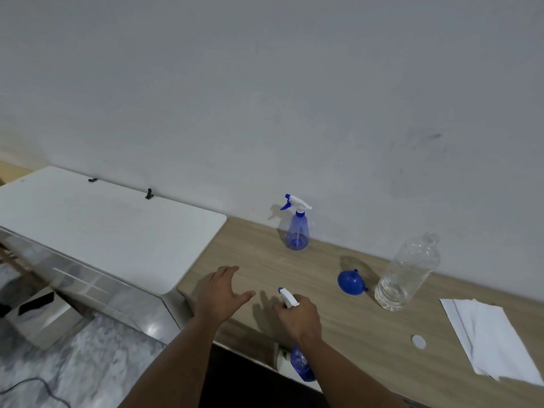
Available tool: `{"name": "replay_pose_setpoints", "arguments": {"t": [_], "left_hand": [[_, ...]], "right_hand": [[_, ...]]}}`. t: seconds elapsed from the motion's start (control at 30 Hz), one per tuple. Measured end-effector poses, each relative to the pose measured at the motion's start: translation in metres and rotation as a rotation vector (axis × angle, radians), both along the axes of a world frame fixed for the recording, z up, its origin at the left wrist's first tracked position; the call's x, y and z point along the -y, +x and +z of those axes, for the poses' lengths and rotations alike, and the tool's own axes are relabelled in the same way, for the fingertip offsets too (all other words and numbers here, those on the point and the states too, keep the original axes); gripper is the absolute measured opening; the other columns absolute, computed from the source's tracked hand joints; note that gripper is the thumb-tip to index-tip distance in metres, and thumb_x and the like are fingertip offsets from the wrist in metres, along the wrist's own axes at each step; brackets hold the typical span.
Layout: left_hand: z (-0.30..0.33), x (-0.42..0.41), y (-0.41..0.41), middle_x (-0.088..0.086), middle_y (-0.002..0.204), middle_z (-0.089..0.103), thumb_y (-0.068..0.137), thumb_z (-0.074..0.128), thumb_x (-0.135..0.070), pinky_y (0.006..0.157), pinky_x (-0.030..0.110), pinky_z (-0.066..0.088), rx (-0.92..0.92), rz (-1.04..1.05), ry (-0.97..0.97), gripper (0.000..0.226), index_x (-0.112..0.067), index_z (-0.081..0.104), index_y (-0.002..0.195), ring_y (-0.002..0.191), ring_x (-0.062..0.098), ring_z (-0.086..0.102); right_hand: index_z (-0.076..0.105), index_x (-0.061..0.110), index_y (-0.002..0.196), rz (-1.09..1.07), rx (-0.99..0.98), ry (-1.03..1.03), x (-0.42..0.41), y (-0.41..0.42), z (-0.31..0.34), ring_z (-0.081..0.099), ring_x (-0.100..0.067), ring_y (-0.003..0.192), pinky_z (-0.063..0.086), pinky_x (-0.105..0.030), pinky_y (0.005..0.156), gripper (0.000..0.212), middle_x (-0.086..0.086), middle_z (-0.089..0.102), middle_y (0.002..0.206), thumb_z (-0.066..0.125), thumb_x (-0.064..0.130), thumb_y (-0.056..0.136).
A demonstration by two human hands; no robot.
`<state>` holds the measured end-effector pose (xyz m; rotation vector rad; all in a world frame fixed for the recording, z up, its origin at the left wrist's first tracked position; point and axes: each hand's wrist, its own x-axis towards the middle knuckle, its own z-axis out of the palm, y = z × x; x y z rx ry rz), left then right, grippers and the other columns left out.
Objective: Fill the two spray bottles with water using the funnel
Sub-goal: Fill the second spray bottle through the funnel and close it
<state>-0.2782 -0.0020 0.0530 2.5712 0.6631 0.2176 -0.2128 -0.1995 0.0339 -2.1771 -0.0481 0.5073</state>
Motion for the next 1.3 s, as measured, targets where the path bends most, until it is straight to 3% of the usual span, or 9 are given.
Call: {"name": "replay_pose_setpoints", "arguments": {"t": [0.13, 0.33, 0.5, 0.63, 0.8, 0.9, 0.97, 1.13, 1.3], "left_hand": [[-0.001, -0.002, 0.001, -0.004, 0.143, 0.052, 0.075, 0.073, -0.066, 0.105, 0.036, 0.046, 0.005, 0.011, -0.021, 0.083, -0.024, 0.050, 0.143, 0.130, 0.019, 0.051], [-0.002, -0.007, -0.001, -0.005, 0.146, 0.049, 0.076, 0.072, -0.067, 0.105, 0.035, 0.046, -0.005, 0.016, -0.058, 0.083, -0.025, 0.049, 0.144, 0.132, 0.018, 0.049], [-0.005, -0.013, -0.002, -0.008, 0.145, 0.050, 0.075, 0.071, -0.068, 0.105, 0.033, 0.045, -0.015, 0.007, -0.096, 0.081, -0.028, 0.050, 0.143, 0.131, 0.016, 0.050], [-0.004, -0.012, 0.007, -0.012, 0.143, 0.055, 0.071, 0.071, -0.072, 0.105, 0.029, 0.044, -0.079, -0.037, -0.193, 0.082, -0.035, 0.052, 0.141, 0.127, 0.012, 0.055], [0.018, -0.005, 0.034, -0.011, 0.147, 0.048, 0.062, 0.086, -0.063, 0.099, 0.024, 0.041, -0.162, -0.188, -0.517, 0.106, -0.030, 0.038, 0.151, 0.133, 0.011, 0.049], [0.038, -0.010, 0.058, -0.021, 0.127, 0.058, 0.062, 0.092, -0.050, 0.086, 0.015, 0.050, -0.076, -0.255, -0.556, 0.093, -0.029, 0.047, 0.140, 0.108, -0.002, 0.061], [0.045, -0.020, 0.074, -0.018, 0.115, 0.069, 0.061, 0.095, -0.044, 0.088, 0.023, 0.058, 0.020, -0.241, -0.585, 0.082, -0.030, 0.055, 0.132, 0.100, -0.001, 0.067], [0.055, -0.048, 0.109, -0.013, 0.107, 0.074, 0.060, 0.095, -0.040, 0.089, 0.033, 0.060, 0.184, -0.208, -0.563, 0.066, -0.033, 0.062, 0.117, 0.098, 0.007, 0.071], [0.061, -0.073, 0.143, -0.021, 0.090, 0.066, 0.068, 0.092, -0.031, 0.071, 0.001, 0.045, 0.206, -0.201, -0.458, 0.051, -0.029, 0.060, 0.107, 0.086, 0.000, 0.067]], "right_hand": [[0.065, 0.021, 0.080, 0.001, 0.005, -0.005, -0.003, 0.004, -0.003, 0.060, -0.014, 0.063, 0.043, -0.028, 0.057, 0.023, 0.003, 0.066, 0.073, 0.065, 0.044, 0.084], [0.066, 0.023, 0.111, 0.032, -0.061, -0.036, -0.010, 0.009, -0.013, 0.070, -0.020, 0.088, 0.048, -0.027, 0.069, 0.031, 0.001, 0.073, 0.098, 0.068, 0.040, 0.085], [0.063, 0.023, 0.086, 0.014, 0.026, 0.045, -0.020, 0.014, -0.007, 0.064, -0.016, 0.071, 0.048, -0.030, 0.064, 0.014, 0.003, 0.068, 0.079, 0.068, 0.036, 0.086], [0.059, 0.017, 0.089, -0.009, 0.114, 0.240, -0.038, 0.031, 0.011, 0.064, -0.022, 0.073, 0.047, -0.034, 0.065, 0.014, -0.004, 0.068, 0.078, 0.071, 0.024, 0.091], [0.063, 0.010, 0.076, 0.050, 0.204, 0.423, -0.076, 0.067, 0.063, 0.048, -0.004, 0.054, 0.038, -0.017, 0.055, 0.026, 0.003, 0.058, 0.061, 0.081, 0.024, 0.088], [0.067, 0.003, 0.086, 0.087, 0.217, 0.526, -0.099, 0.086, 0.095, 0.053, -0.012, 0.060, 0.043, -0.025, 0.059, 0.033, -0.007, 0.061, 0.068, 0.084, 0.031, 0.087], [0.069, 0.002, 0.090, 0.101, 0.228, 0.579, -0.112, 0.097, 0.112, 0.057, -0.016, 0.066, 0.046, -0.030, 0.063, 0.034, -0.018, 0.066, 0.075, 0.086, 0.030, 0.085], [0.068, 0.020, 0.101, 0.097, 0.285, 0.537, -0.133, 0.124, 0.129, 0.072, -0.020, 0.087, 0.061, -0.038, 0.078, 0.042, -0.003, 0.075, 0.093, 0.094, 0.032, 0.070], [0.070, 0.023, 0.098, 0.070, 0.295, 0.430, -0.150, 0.152, 0.115, 0.076, -0.021, 0.091, 0.061, -0.050, 0.089, 0.040, 0.002, 0.078, 0.091, 0.087, 0.039, 0.066]]}}
